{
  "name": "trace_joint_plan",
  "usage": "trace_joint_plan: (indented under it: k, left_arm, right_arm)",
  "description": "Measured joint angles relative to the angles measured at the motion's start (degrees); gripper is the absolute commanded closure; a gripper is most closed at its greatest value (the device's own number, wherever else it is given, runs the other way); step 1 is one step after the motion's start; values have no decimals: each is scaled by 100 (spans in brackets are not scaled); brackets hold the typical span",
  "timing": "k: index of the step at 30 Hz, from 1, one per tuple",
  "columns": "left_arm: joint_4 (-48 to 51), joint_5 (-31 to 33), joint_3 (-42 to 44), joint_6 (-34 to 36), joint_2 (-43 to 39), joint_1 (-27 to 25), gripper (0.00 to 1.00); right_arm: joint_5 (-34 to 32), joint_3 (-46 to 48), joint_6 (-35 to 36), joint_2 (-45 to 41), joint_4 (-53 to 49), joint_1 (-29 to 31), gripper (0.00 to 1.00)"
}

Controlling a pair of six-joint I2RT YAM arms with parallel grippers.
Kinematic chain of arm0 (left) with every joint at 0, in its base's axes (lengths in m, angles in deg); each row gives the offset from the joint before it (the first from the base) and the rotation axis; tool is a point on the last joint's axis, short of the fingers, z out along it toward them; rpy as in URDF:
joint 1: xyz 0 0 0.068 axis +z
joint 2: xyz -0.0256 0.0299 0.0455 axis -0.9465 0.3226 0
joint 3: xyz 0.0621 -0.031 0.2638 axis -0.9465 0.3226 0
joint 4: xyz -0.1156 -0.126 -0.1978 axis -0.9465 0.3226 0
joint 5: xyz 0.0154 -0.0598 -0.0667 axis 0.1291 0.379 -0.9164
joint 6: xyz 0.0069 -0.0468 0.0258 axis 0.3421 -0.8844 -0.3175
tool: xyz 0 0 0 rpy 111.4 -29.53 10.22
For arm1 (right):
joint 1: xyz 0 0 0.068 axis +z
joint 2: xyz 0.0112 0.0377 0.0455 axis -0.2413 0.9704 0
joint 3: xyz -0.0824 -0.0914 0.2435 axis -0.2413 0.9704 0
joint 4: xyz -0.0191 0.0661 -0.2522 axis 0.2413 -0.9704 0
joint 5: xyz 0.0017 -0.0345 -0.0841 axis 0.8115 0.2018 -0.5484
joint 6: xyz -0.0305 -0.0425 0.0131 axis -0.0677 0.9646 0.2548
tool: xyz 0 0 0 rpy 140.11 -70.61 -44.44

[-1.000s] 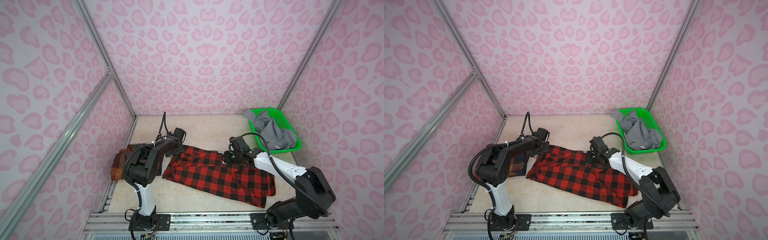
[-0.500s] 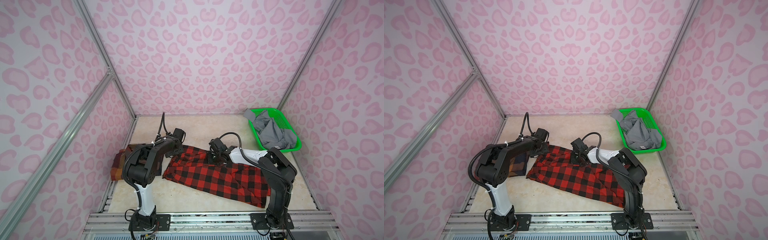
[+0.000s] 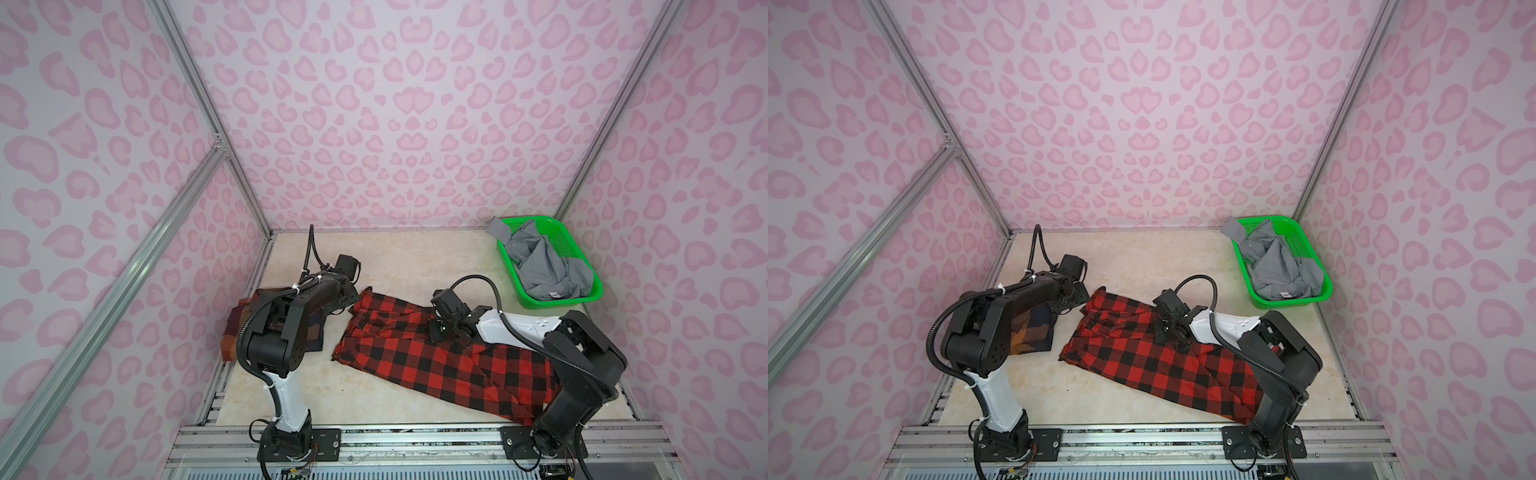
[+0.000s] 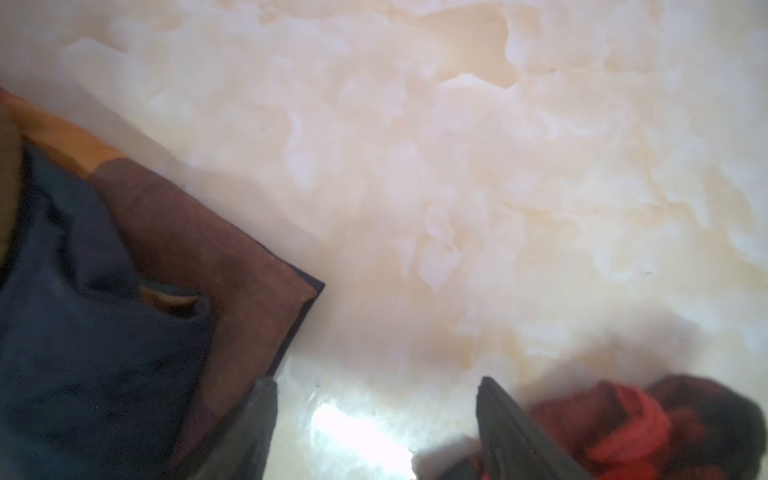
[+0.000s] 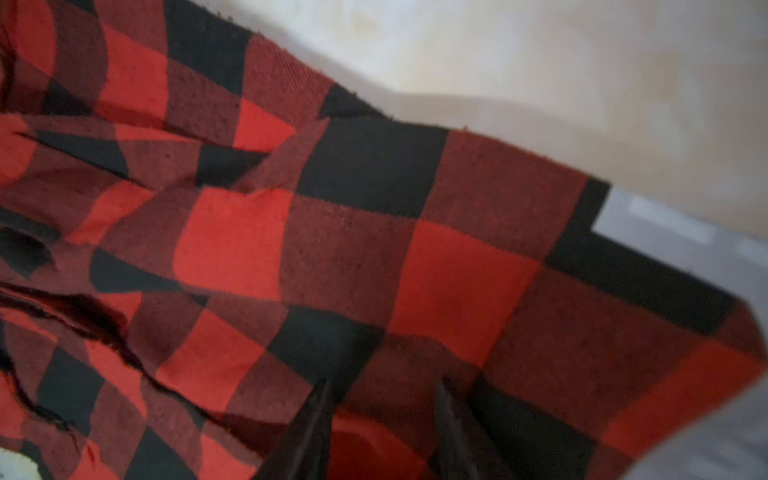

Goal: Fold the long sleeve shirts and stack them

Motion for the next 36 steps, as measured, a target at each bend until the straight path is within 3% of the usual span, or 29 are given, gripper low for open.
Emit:
trace_joint_plan:
  k: [7, 13, 24, 30, 36]
  left_arm:
    - [0, -66, 396, -127, -638, 24, 22]
    - [-26, -363, 636, -295, -1049, -61, 23]
    - [33, -811, 728, -354, -1021, -723, 22]
    - [11, -927, 1325, -501, -1040, -907, 22]
    - [-2, -767, 2052, -802, -1609, -1196, 22]
  right_arm:
    - [-286, 162, 144, -1429, -1115, -802, 51]
    - [-372, 494, 225, -1707, -1753, -1484, 51]
    - [-343, 859, 35, -811, -1440, -1434, 51]
    - [-675, 271, 59, 11, -750, -1259, 52]
    - [-782, -695, 267, 953, -365, -1180, 52]
